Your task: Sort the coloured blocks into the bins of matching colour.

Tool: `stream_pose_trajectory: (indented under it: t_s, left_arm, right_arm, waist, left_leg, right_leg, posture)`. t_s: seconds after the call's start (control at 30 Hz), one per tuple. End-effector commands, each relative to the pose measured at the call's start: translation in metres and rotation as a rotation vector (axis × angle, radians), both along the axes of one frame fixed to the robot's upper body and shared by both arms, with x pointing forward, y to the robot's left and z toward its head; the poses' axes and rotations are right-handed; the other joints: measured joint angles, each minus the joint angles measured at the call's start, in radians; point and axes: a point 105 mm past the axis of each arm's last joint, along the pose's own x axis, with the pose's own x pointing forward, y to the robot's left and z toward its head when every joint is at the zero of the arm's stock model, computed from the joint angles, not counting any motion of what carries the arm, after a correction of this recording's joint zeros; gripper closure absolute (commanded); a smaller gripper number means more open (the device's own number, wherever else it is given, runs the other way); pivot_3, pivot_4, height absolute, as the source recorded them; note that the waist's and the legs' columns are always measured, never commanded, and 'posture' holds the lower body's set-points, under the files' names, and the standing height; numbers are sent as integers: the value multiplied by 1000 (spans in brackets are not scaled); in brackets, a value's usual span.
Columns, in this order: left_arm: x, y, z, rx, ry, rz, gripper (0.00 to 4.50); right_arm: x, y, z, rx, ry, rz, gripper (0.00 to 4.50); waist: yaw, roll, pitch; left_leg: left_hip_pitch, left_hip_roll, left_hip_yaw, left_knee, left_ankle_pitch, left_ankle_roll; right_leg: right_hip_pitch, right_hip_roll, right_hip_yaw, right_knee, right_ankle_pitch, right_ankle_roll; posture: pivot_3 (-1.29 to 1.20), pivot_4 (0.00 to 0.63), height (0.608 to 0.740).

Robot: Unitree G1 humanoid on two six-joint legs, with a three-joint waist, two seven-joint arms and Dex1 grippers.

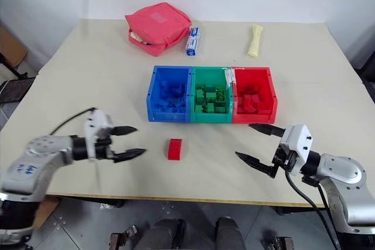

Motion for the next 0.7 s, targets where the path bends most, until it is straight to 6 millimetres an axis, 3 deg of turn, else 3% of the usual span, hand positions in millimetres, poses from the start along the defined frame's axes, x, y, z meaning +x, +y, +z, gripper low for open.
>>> stream_pose_trajectory:
  t_s: [0.03,0.23,0.33,0.6,0.7]
  left_arm:
    - [-6,-24,11,-14,59,22,68]
    - [11,-45,-1,130,146,203,68]
    - [13,-56,-7,145,189,218,68]
    - [8,-60,-28,277,257,189,68]
    - [7,-54,-34,295,262,181,643]
  right_arm:
    - [-7,1,6,-27,-23,24,0]
    - [-9,3,10,-38,-23,36,0]
    - [-11,5,11,-39,-26,36,0]
    - [-15,5,12,-38,-30,10,0]
    - [-17,3,11,-31,-27,-7,0]
  waist:
    - [1,0,0]
    - [4,0,0]
    - [10,0,0]
    - [11,0,0]
    - [10,0,0]
  left_leg:
    - [0,0,0,0,0,0]
    - [2,1,4,2,0,-1]
    - [1,0,4,2,0,-1]
    - [2,0,4,2,0,-1]
    - [2,0,4,2,0,-1]
  right_leg:
    - [0,0,0,0,0,0]
    - [-1,2,-1,0,0,0]
    - [-1,2,-1,-1,0,0]
    - [-1,2,-2,-1,0,0]
    - [-1,2,-1,-1,0,0]
  posture:
    - [0,150,740]
    - [0,150,740]
    - [0,150,740]
    - [0,150,740]
    - [0,150,740]
